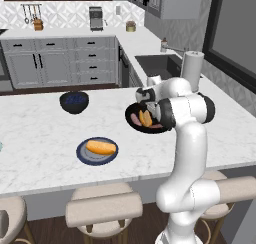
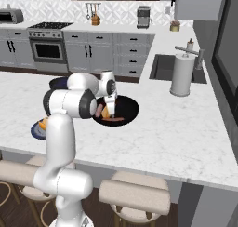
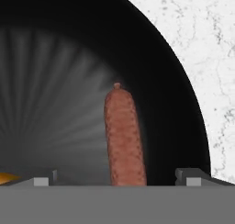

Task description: Place one bun and one sausage from the bowl on each plate.

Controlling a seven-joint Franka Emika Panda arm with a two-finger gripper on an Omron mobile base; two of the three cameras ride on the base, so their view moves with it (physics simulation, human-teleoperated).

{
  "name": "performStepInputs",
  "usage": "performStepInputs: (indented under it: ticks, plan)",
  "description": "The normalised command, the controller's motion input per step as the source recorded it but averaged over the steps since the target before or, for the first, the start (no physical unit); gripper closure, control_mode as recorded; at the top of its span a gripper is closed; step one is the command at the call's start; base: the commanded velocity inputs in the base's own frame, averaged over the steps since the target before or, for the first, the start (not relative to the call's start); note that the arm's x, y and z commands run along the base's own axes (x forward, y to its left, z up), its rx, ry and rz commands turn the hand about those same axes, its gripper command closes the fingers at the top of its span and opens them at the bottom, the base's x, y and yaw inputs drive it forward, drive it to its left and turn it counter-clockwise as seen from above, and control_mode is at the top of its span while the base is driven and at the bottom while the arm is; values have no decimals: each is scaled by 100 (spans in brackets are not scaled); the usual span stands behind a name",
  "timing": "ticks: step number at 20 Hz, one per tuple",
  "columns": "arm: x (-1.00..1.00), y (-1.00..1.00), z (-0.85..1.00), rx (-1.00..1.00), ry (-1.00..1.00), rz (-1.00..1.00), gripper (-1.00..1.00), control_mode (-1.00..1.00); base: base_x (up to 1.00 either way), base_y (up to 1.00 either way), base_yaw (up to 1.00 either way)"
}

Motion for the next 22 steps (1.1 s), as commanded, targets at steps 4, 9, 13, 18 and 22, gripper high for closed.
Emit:
performStepInputs:
  ticks: [4,9,13,18,22]
  plan:
    - [18,-9,-29,-1,4,0,-100,-100,0,0,0]
    - [-20,-10,-54,-1,10,0,-100,-100,0,0,0]
    - [-23,0,-53,0,4,0,-100,-100,0,0,0]
    - [0,0,-73,-5,5,0,100,-100,0,0,0]
    - [-7,1,-28,-4,-4,0,100,-100,0,0,0]
